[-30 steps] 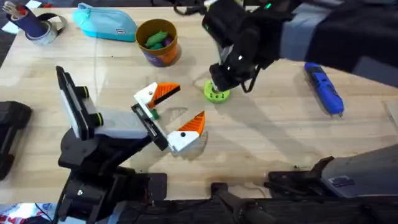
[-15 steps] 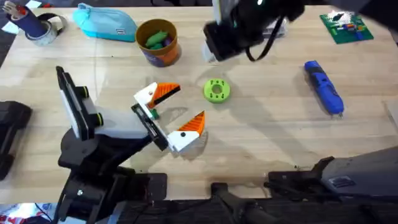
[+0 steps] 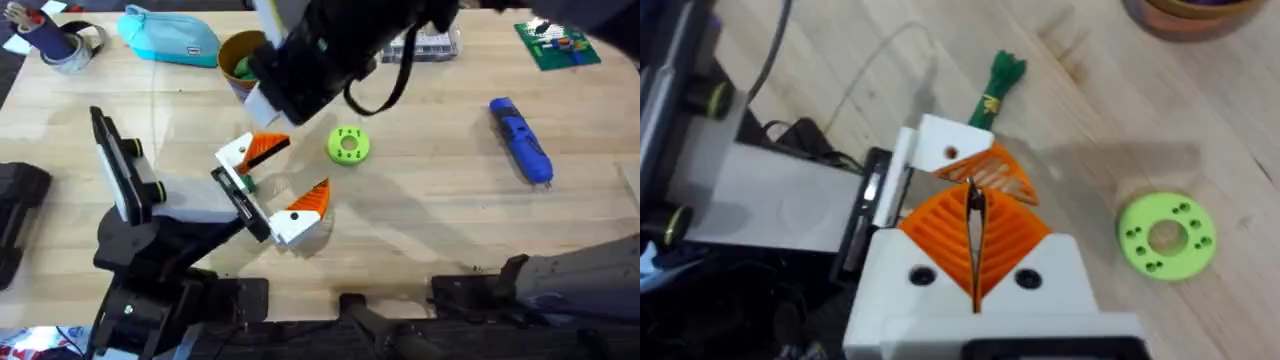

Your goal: Pick up the gripper from the table and insert it into the empty holder that is missing its gripper. Then pick up a screw, insert it into the mounting hole, and use the screwdriver to tighten it. Finally, clean up the table by picking up the vegetable and placing it into the bucket.

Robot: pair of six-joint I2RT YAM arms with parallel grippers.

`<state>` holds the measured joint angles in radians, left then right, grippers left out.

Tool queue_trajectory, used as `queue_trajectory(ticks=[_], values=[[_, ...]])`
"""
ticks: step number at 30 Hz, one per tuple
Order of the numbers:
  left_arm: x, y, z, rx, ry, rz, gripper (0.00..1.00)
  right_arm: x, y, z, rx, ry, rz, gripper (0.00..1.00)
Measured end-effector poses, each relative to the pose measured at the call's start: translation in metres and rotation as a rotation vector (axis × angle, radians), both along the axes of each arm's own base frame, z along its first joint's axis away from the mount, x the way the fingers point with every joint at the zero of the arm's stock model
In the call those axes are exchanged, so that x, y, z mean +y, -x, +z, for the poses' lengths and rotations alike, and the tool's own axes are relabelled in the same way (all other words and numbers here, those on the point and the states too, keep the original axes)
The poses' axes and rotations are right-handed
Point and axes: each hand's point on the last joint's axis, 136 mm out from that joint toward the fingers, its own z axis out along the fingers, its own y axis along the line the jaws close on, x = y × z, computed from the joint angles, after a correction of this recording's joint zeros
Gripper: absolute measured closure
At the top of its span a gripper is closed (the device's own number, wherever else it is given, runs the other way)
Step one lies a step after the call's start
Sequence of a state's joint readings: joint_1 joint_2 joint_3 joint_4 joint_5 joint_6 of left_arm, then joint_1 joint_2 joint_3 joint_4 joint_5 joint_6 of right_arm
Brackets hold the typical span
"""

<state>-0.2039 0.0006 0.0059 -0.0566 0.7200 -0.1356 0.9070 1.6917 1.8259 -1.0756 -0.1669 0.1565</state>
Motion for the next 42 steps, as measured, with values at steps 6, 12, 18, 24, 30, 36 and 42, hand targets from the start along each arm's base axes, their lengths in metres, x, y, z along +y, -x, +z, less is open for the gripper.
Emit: queue_trajectory(ticks=[6, 12, 18, 24, 30, 36, 42], values=[[0.0, 0.0, 0.0, 0.0, 0.0, 0.0, 0.01, 0.02, 0.021, -0.005, -0.022, 0.004, 0.113, 0.995], [0.0, 0.0, 0.0, 0.0, 0.0, 0.0, 0.01, 0.026, 0.021, -0.018, -0.008, 0.031, 0.136, 0.995], [0.0, 0.0, 0.0, 0.0, 0.0, 0.0, 0.01, 0.027, 0.021, -0.02, -0.018, 0.035, 0.155, 0.995], [0.0, 0.0, 0.0, 0.0, 0.0, 0.0, 0.01, 0.028, 0.02, -0.021, -0.033, 0.039, 0.18, 0.995], [0.0, 0.0, 0.0, 0.0, 0.0, 0.0, 0.01, 0.032, 0.017, -0.032, -0.031, 0.059, 0.201, 0.995], [0.0, 0.0, 0.0, 0.0, 0.0, 0.0, 0.01, 0.036, 0.014, -0.032, -0.047, 0.05, 0.212, 0.995], [0.0, 0.0, 0.0, 0.002, 0.0, 0.0, 0.01, 0.036, 0.014, -0.032, -0.047, 0.05, 0.213, 0.995]])
